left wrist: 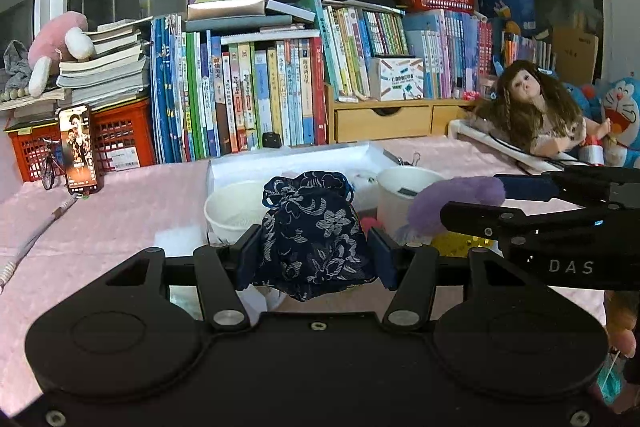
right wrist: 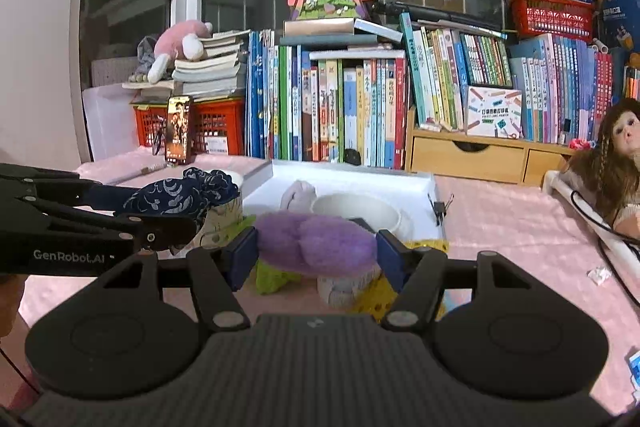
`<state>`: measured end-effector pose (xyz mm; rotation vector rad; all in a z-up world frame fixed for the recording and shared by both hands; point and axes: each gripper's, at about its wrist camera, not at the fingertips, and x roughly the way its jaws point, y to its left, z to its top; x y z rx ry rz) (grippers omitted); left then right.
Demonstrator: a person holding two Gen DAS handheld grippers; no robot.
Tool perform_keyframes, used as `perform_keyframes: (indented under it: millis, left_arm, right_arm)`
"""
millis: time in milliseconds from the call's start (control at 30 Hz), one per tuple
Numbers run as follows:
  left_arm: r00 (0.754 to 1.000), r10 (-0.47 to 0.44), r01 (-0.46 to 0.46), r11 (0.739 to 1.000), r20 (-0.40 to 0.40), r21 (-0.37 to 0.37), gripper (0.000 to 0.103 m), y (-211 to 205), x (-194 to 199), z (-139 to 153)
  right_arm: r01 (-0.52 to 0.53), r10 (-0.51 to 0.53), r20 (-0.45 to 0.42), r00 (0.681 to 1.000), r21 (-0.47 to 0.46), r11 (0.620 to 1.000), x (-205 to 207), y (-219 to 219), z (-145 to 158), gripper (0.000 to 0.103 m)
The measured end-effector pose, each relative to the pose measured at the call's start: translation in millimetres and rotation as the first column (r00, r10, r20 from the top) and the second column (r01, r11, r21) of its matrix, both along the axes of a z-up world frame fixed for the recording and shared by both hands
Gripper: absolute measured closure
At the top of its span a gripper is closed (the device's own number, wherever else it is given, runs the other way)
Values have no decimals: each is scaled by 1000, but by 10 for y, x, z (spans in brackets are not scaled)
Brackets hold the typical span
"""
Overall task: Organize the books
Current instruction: 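Carry the navy pouch and purple plush heart over the white box with both tools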
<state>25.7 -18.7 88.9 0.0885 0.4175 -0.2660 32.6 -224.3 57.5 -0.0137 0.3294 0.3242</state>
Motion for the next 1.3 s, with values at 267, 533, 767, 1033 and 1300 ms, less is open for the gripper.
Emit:
perform_keyframes:
  millis: [267,533,767,1033,1300]
  left_arm:
    - [1000,0,1,1000,6,-11,49,-15,102,78]
    - [1000,13,-13,1000,15,-19,49,8,321,237]
    - [999,30,-30,999,-12,-18,49,22,802,491]
    - [990,59,-62,998,-127,-26,49,-103,1582,649]
    - [958,94,-92,996,-272,20,49,-302,2244,575]
  right_arm:
    - [-3,3,29,1000,-6,1000,28,24,82,36]
    - [4,-4,48,999,0,1000,127,8,184,37]
    - [45,-45,67,997,-1,999,409,-75,380,38]
    - [90,-91,21,996,52,995,860,-254,537,38]
    - [120,-117,-65,991,52,991,1410,-326,586,38]
